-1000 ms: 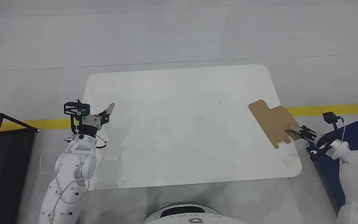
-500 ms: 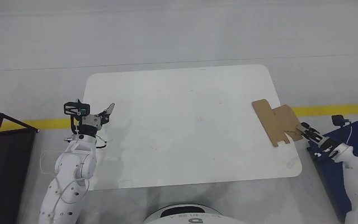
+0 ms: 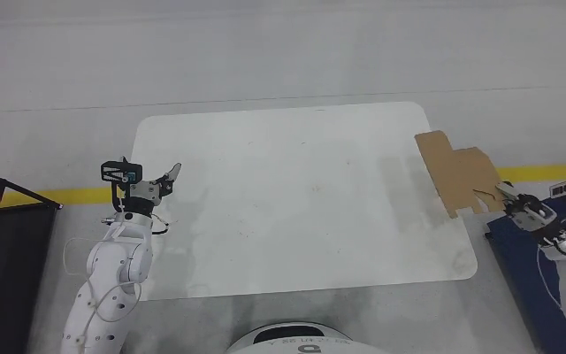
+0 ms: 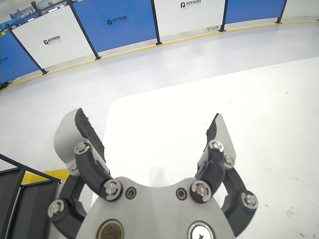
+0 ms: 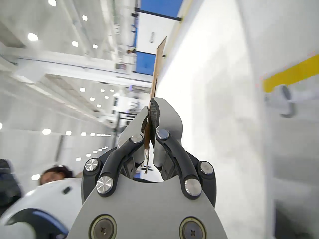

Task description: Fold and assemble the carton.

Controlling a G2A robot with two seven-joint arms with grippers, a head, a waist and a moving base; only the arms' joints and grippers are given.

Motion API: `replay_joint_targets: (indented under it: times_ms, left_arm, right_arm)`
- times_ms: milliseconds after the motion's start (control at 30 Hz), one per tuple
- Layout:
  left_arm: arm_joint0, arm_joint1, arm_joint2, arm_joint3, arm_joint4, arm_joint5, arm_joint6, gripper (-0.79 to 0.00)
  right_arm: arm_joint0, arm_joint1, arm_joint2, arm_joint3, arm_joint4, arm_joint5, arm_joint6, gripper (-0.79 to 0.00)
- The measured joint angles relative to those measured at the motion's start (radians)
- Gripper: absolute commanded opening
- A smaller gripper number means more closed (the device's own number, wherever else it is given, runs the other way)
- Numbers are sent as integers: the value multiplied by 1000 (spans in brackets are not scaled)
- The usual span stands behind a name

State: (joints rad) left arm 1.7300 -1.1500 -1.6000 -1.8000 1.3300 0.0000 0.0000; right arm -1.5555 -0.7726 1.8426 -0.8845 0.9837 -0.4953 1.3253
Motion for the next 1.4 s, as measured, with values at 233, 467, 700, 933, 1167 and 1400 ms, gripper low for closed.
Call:
replay_joint_targets:
  times_ms: [233, 467, 700, 933, 1167, 1400]
  left_arm:
    - [0, 0, 0, 0, 0, 0, 0, 0]
    - [0, 0, 0, 0, 0, 0, 0, 0]
    - [0, 0, 0, 0, 0, 0, 0, 0]
    - [0, 0, 0, 0, 0, 0, 0, 0]
    - [0, 0, 0, 0, 0, 0, 0, 0]
    - [0, 0, 0, 0, 0, 0, 0, 0]
  right_arm:
    - [-31, -31, 64, -106, 38, 5, 6, -785]
    - [-31, -31, 64, -103, 45, 7, 7, -785]
    - [-22, -37, 31, -126, 4, 33, -34, -785]
    - [41, -78, -199, -422, -165, -73, -71, -785]
    - [72, -100, -314, -693, -302, -215, -215, -785]
    - [71, -128, -311, -784, -608, -522, -588, -785]
